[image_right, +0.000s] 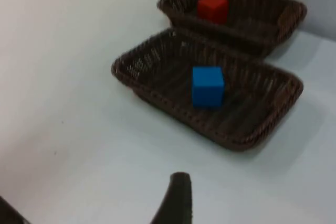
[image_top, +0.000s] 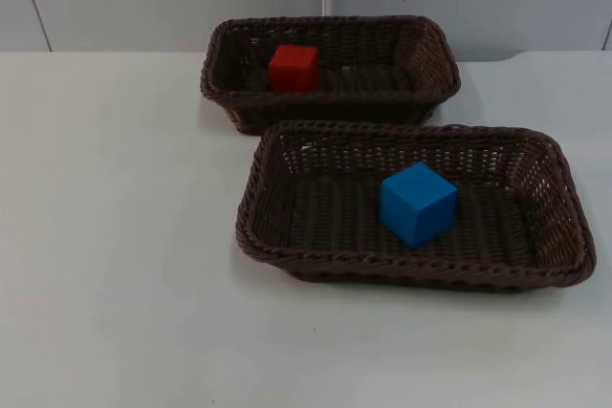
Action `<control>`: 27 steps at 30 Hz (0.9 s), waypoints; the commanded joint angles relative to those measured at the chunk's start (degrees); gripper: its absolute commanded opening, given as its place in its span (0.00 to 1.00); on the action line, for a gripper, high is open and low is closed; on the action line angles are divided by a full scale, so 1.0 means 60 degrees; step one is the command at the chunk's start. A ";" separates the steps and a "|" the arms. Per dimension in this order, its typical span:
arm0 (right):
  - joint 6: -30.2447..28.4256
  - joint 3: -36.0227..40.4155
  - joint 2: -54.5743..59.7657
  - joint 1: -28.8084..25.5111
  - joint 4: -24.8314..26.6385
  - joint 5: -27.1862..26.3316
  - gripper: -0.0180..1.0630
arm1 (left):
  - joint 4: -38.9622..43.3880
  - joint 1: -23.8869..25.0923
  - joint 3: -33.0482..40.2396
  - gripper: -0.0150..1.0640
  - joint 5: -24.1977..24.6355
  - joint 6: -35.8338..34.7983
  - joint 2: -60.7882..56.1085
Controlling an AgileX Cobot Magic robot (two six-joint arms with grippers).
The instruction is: Pick up one cube with the left hand and place it into the upper basket. Pick up one cube with the right hand and place it into the lower basket.
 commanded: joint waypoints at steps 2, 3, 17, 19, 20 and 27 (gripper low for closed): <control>0.0126 0.0213 -0.0044 0.0020 -0.0083 -0.0081 0.69 | 0.0047 0.0013 0.0033 0.82 0.0052 -0.0056 -0.0036; 0.0126 0.0348 -0.0044 0.0020 -0.0220 -0.0142 0.69 | 0.0047 0.0013 0.0033 0.82 0.0052 -0.0056 -0.0036; 0.0186 0.0431 -0.0044 0.0020 -0.0310 -0.0014 0.69 | 0.0047 0.0013 0.0033 0.82 0.0052 -0.0056 -0.0036; 0.0186 0.0431 -0.0044 0.0020 -0.0310 -0.0014 0.69 | 0.0047 0.0013 0.0033 0.82 0.0052 -0.0056 -0.0036; 0.0185 0.0431 -0.0044 0.0020 -0.0310 -0.0014 0.69 | 0.0047 0.0013 0.0030 0.82 0.0053 -0.0056 -0.0036; 0.0185 0.0431 -0.0044 0.0020 -0.0244 -0.0014 0.99 | 0.0047 0.0013 0.0030 0.99 0.0053 -0.0056 -0.0036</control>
